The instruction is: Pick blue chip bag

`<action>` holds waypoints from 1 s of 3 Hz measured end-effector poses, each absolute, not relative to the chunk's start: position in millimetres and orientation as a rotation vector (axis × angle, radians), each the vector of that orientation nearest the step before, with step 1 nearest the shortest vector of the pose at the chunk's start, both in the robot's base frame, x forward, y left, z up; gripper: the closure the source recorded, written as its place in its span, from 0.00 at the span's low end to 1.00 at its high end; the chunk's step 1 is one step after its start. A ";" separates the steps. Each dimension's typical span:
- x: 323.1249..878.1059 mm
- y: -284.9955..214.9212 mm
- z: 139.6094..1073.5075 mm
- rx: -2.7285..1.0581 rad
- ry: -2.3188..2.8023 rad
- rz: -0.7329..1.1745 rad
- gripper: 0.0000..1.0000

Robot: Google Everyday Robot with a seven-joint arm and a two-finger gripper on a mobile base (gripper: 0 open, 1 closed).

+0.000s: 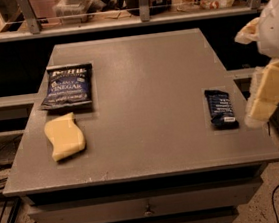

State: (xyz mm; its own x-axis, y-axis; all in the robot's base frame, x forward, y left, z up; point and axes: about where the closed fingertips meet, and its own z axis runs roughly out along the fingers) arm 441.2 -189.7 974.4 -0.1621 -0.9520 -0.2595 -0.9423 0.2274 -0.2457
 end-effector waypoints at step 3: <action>466.8 -74.8 972.2 -1.745 1.900 0.139 0.00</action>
Offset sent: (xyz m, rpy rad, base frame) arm 0.0420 0.1737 -0.0096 0.3065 -0.1068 0.1860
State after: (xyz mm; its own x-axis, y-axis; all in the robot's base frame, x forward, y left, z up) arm 466.8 -74.8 972.2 -0.0053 -0.8897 -0.4566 -0.9467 0.1515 -0.2844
